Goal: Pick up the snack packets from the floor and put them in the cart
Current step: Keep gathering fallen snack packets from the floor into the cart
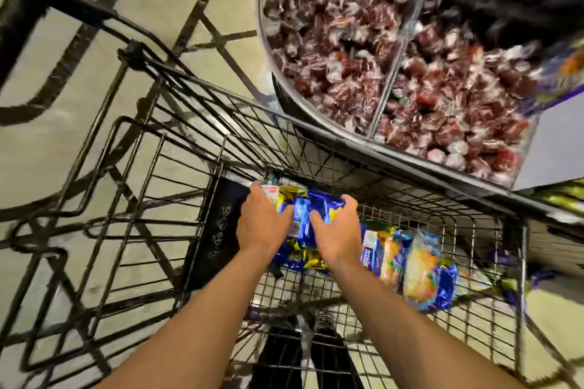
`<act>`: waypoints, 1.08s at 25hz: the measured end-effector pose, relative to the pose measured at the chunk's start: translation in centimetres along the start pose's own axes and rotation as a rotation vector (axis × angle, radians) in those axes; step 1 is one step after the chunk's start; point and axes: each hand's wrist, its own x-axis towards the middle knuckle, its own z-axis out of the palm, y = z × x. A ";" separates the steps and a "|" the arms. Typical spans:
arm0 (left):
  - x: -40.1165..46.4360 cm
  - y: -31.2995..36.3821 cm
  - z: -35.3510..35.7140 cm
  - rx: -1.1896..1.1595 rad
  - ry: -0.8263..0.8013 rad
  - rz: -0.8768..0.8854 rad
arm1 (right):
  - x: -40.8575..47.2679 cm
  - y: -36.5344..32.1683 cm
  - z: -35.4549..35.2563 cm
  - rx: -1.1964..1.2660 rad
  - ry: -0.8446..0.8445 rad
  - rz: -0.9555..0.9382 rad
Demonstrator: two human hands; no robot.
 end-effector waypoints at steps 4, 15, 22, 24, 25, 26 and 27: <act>0.5 -0.4 2.0 0.041 0.007 0.002 | 0.5 0.8 1.2 -0.082 0.065 0.032; 0.1 -2.0 1.0 0.007 -0.063 0.002 | -1.4 0.4 1.0 -0.061 -0.020 0.059; -6.3 -0.7 -4.6 0.049 0.005 0.172 | -7.5 0.0 -5.1 -0.135 0.036 -0.101; -9.7 0.7 -5.6 0.161 0.006 0.328 | -9.7 0.3 -8.2 -0.206 0.062 -0.150; -11.6 1.6 -5.5 0.231 -0.008 0.421 | -10.9 0.7 -9.9 -0.260 0.071 -0.175; -13.6 2.6 -5.1 0.299 -0.027 0.503 | -12.0 1.2 -11.5 -0.332 0.085 -0.200; -15.5 3.5 -4.4 0.359 -0.040 0.570 | -13.1 2.0 -13.2 -0.418 0.112 -0.228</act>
